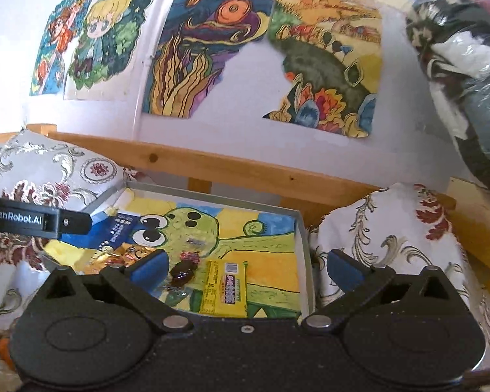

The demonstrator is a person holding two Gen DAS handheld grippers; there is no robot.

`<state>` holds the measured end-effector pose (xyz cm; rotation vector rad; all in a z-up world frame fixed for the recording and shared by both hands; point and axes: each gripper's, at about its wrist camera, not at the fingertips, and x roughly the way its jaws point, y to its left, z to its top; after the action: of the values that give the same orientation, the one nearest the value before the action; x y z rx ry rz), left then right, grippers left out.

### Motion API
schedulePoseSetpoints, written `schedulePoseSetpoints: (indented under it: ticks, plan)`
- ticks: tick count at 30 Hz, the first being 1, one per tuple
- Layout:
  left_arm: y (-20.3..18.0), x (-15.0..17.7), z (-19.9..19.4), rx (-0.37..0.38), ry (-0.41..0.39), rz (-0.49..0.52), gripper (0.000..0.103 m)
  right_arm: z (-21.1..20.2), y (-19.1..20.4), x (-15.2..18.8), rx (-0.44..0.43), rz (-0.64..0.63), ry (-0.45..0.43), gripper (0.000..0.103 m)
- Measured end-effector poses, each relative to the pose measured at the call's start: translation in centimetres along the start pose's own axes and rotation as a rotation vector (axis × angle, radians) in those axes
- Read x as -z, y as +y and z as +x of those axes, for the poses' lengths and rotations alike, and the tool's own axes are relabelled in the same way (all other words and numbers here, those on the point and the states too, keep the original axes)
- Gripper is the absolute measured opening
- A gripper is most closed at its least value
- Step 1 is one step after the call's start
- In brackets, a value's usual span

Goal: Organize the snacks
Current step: 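Open both grippers and lift them away from the tray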

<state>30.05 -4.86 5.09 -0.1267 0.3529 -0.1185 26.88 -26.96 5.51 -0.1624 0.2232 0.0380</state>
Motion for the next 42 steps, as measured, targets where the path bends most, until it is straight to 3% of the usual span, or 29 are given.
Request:
schedulePoseSetpoints:
  ticks: [8,23,42]
  plan:
    - [0.0,1.8,-3.7,-0.012,0.012,0.025,0.102,-4.3,0.6,0.9,-0.01,0.03,0.01,0.102]
    - [0.5,7.7,-9.1,-0.016,0.114,0.076,0.102,-10.5,2.1,5.7,-0.009,0.056,0.145,0.102]
    - [0.9,12.1,-12.2,-0.068,0.227,0.132,0.102,-11.3,2.3,9.2,-0.064,0.115,0.286,0.102]
